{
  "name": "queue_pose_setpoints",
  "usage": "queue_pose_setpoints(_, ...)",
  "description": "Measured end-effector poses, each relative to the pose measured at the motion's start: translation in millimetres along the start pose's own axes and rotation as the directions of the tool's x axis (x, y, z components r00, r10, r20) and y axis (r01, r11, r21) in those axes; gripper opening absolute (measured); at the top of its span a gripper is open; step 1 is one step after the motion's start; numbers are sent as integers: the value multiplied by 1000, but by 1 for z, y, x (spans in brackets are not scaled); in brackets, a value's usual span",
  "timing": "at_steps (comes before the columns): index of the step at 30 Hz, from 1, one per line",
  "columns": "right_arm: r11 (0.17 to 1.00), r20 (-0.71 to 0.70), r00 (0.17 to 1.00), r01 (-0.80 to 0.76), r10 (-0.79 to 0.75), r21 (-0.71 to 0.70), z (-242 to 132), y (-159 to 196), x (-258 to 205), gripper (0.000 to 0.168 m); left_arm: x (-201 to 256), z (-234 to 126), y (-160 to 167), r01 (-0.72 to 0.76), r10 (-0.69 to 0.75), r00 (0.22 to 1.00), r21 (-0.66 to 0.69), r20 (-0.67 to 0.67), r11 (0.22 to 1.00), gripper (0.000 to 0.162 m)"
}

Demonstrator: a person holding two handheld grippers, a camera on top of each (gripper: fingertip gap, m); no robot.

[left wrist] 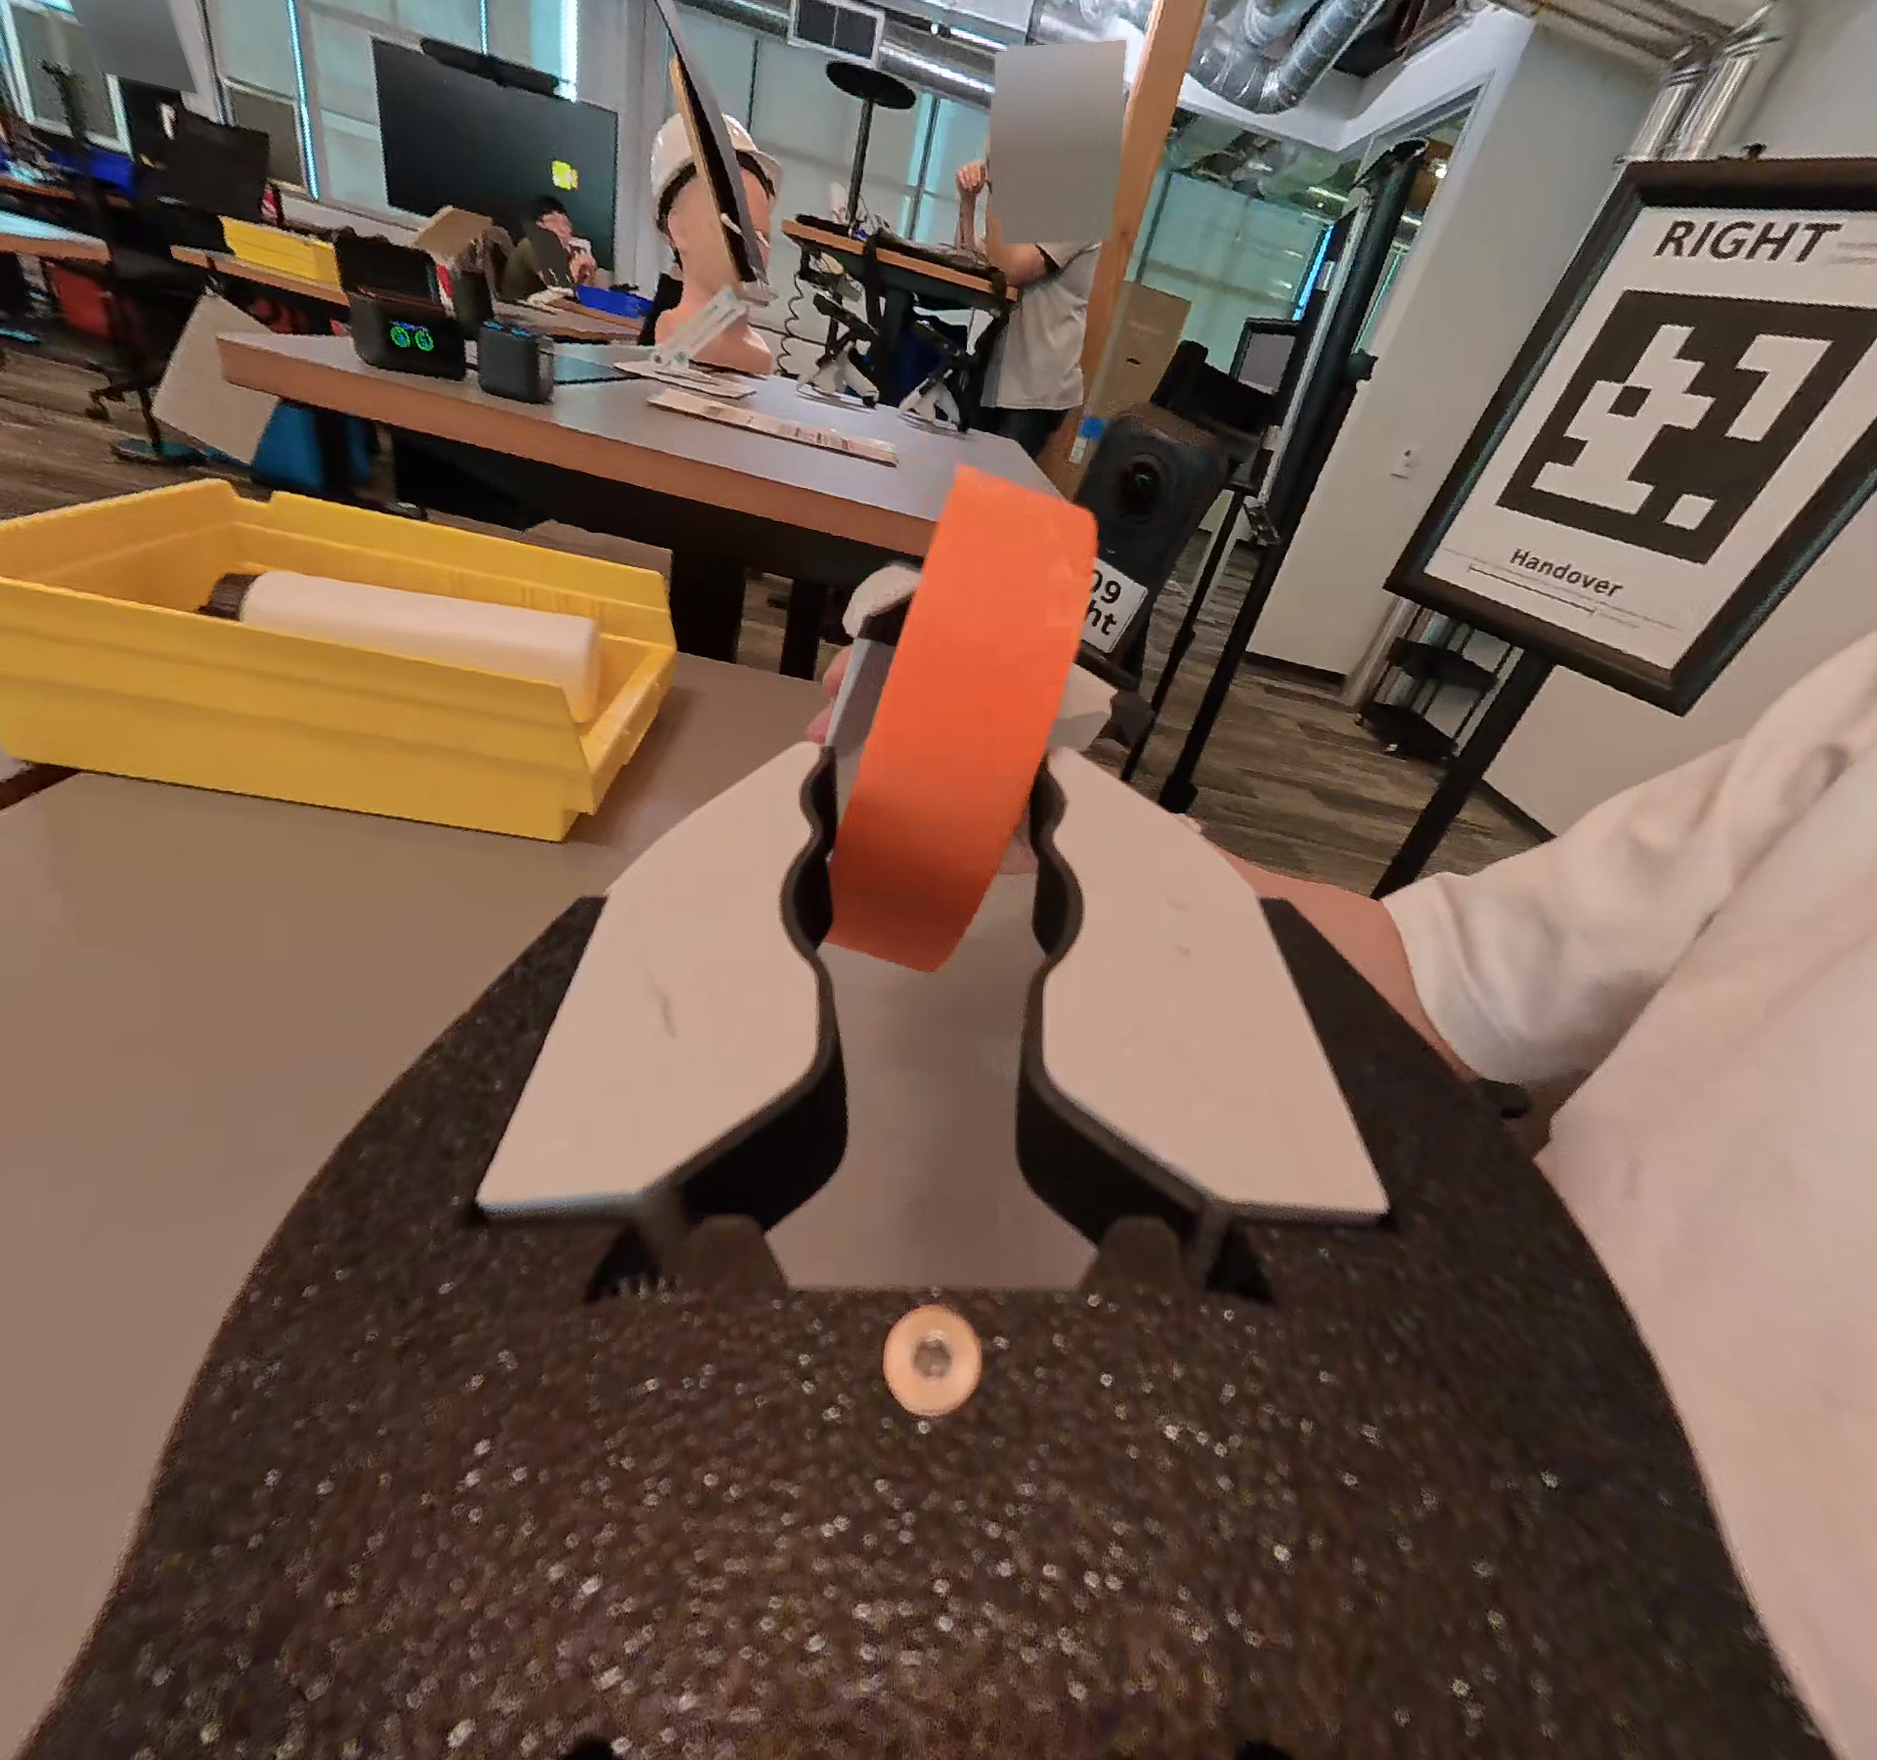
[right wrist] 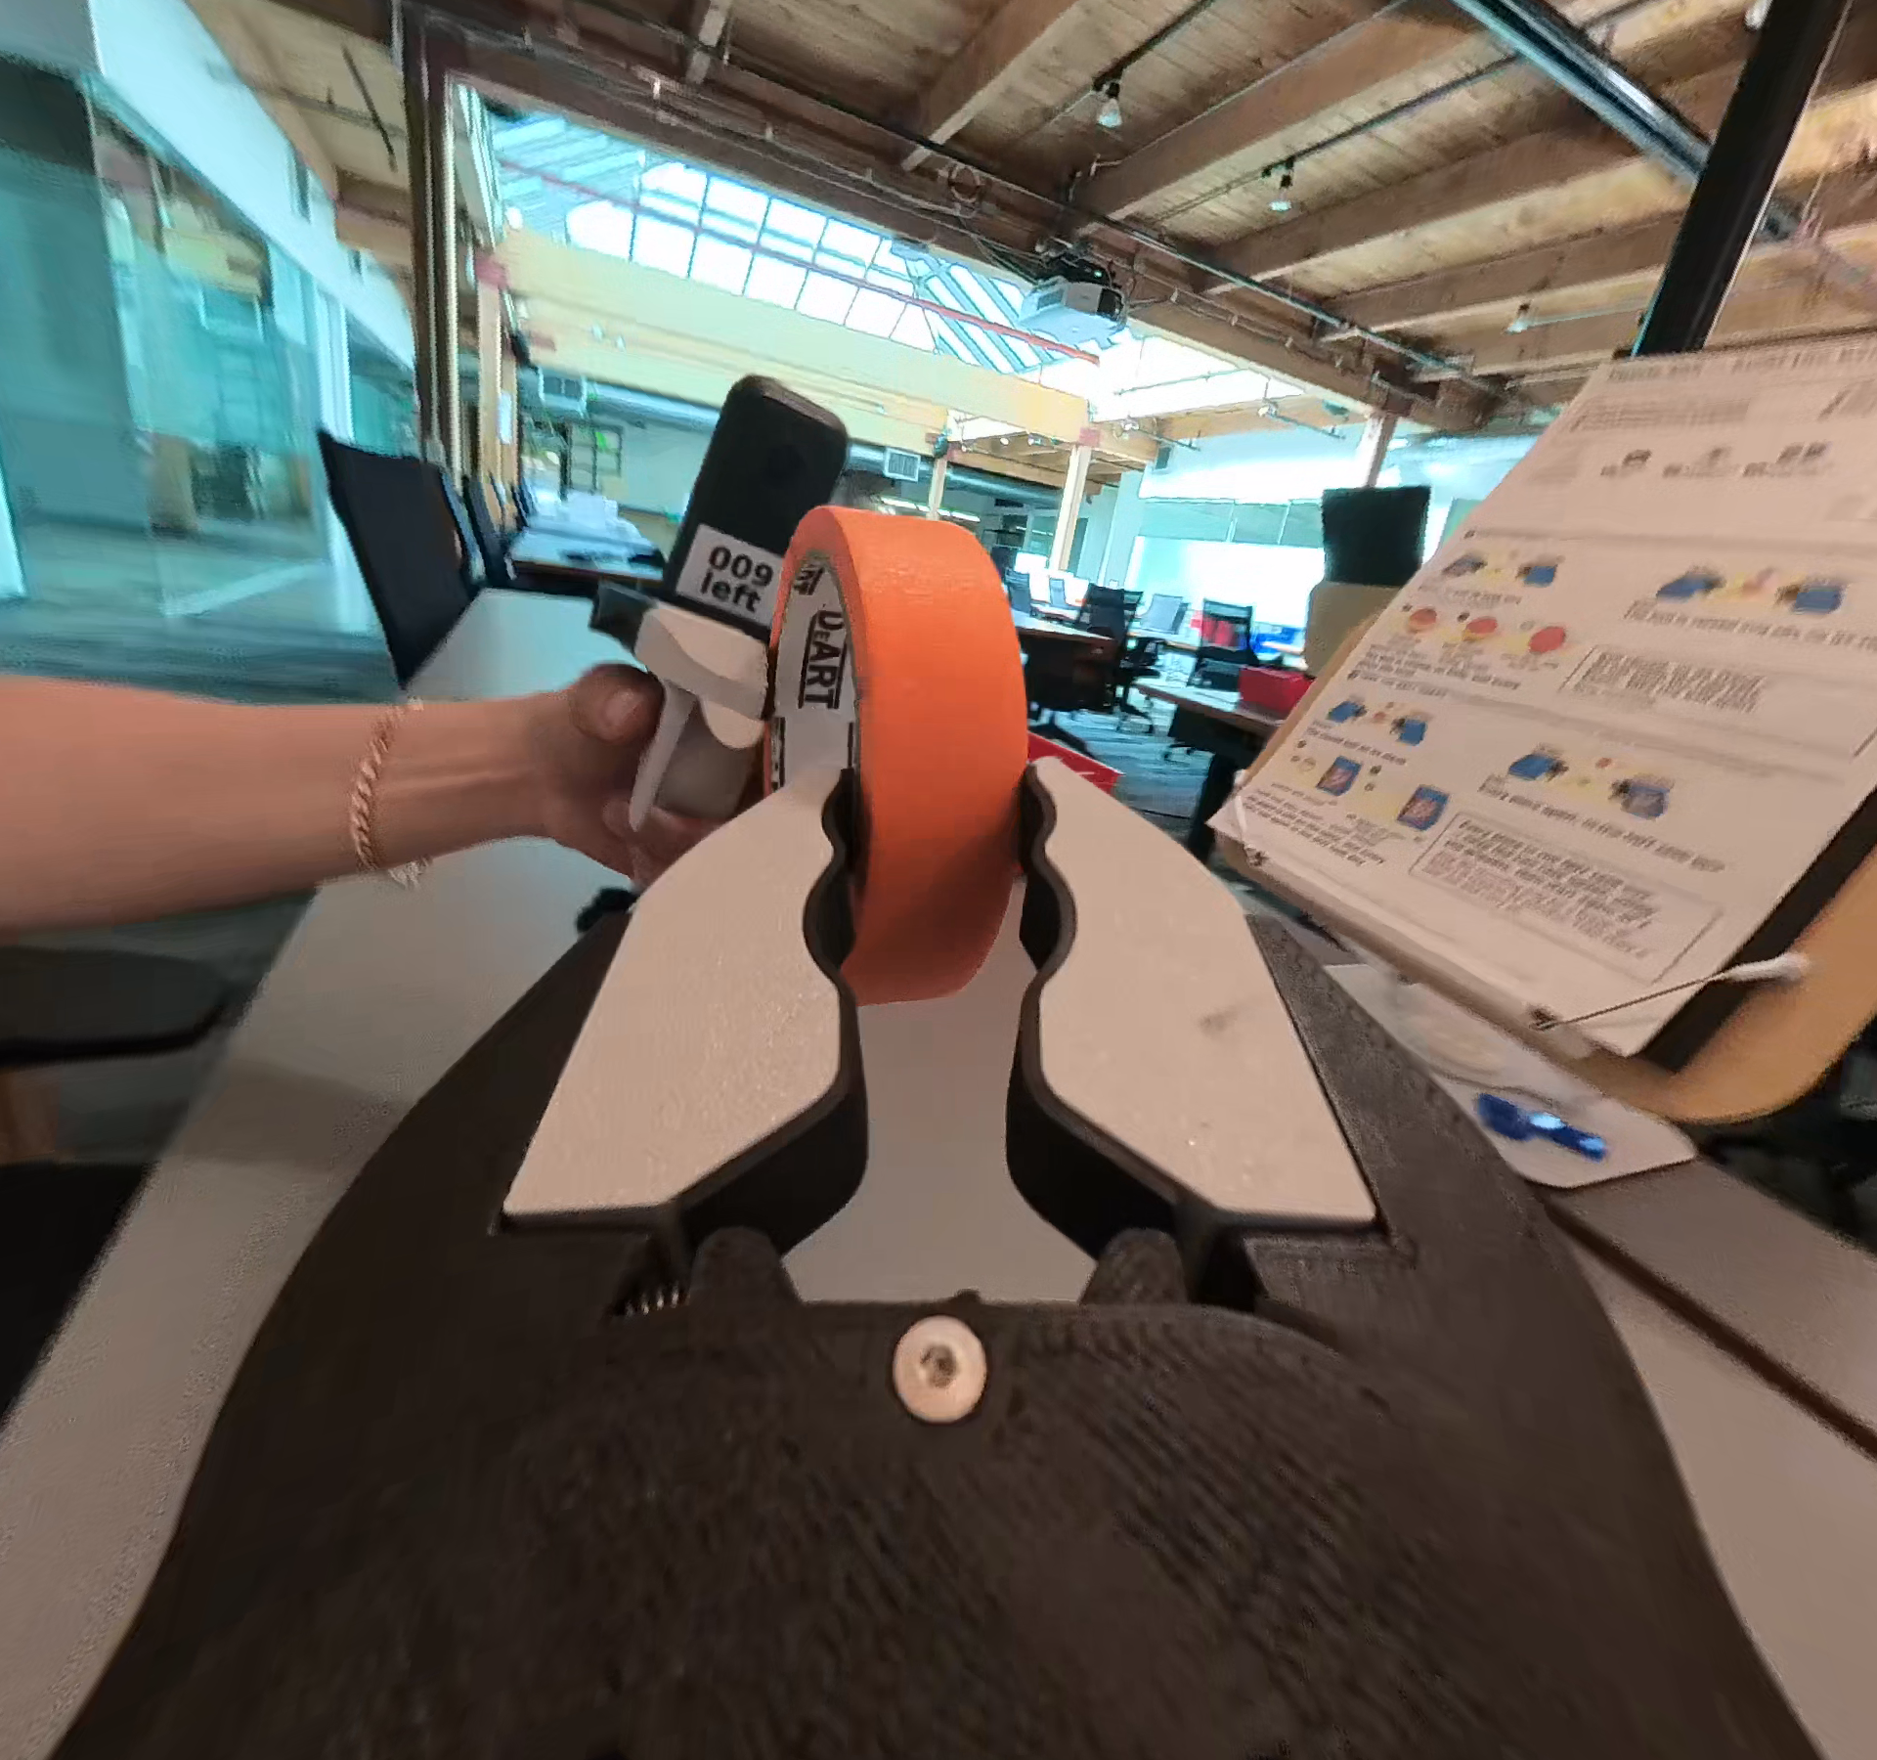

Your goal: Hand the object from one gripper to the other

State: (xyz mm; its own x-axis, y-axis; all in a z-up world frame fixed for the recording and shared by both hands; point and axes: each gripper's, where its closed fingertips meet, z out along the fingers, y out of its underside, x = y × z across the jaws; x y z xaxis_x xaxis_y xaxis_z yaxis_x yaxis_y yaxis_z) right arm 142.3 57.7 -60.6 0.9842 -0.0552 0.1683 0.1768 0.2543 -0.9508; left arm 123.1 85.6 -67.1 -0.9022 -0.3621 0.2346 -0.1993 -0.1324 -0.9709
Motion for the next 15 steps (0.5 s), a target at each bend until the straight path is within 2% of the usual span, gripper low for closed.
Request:
queue_pose_setpoints(2,987,-31,989,146,-148,-64,-4,1,1,29,1,1,-1,42,-42,999,-5,3,999,62)
queue_pose_setpoints(5,887,-89,891,424,-445,-181,-11,-1,6,29,-1,-7,-3,178,-178,984,11,-10,984,75)
queue_pose_setpoints(7,790,-100,794,565,-599,-239,-12,-6,6,29,3,-13,0,337,-337,937,-11,-91,941,78)
queue_pose_setpoints(10,596,-30,613,755,-790,-272,-6,-5,-9,29,10,-21,5,578,-588,776,-115,-226,808,77)
queue_pose_setpoints(11,522,11,549,801,-836,-292,-2,-1,-14,29,13,-25,4,629,-643,717,-149,-268,763,71)
queue_pose_setpoints(13,340,66,379,884,-923,-321,7,4,-22,29,9,-30,4,704,-723,630,-186,-284,686,71)
queue_pose_setpoints(15,229,113,280,914,-953,-334,13,9,-29,29,2,-35,12,738,-774,588,-236,-233,632,61)
